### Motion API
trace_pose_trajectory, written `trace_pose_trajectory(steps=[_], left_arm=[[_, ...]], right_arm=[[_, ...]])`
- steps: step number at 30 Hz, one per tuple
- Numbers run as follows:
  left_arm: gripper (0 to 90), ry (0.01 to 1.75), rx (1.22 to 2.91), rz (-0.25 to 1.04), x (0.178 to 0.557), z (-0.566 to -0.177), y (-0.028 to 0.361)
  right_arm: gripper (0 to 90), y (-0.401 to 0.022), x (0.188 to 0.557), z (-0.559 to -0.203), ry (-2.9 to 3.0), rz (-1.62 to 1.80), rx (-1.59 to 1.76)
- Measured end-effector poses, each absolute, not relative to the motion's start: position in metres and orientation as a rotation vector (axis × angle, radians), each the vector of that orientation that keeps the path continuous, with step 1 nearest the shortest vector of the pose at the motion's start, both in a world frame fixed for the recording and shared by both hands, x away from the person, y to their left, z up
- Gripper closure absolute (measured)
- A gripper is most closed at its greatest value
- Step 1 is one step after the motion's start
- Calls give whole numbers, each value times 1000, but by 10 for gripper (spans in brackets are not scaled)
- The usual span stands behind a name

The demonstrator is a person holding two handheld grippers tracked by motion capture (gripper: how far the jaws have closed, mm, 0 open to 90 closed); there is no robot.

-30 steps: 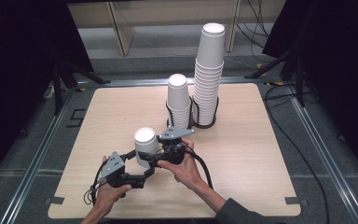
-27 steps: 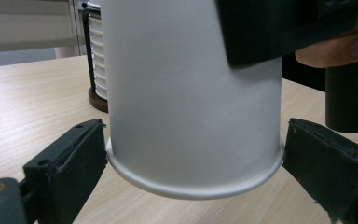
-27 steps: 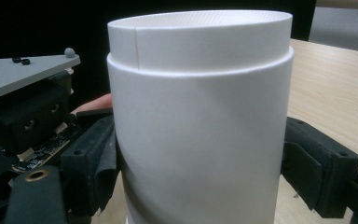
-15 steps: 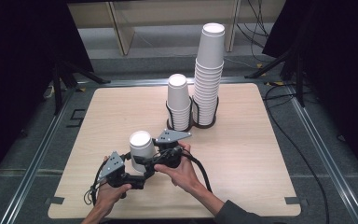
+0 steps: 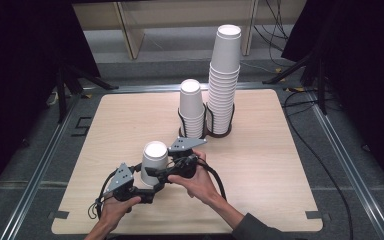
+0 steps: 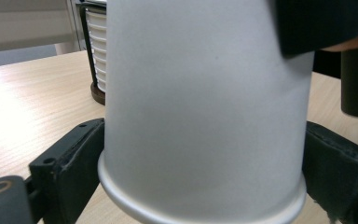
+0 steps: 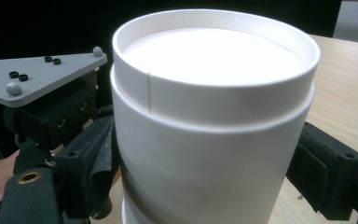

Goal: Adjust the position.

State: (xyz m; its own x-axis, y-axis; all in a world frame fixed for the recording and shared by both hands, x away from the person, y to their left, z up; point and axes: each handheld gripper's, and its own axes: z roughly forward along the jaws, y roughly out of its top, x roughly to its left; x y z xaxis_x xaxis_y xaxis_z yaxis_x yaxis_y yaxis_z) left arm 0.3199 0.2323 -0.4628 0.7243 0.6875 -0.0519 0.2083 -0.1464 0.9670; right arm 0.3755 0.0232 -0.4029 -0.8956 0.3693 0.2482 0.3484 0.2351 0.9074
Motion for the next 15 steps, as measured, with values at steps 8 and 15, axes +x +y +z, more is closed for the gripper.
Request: trace_pose_trajectory(steps=[8,15], left_arm=[[92,639,1803,541,316,-460,233],[95,591,1885,579,313,-459,233]], right_arm=[[166,14,377,-390,2520,1735,677],[178,8,376,-383,2596,1683,673]])
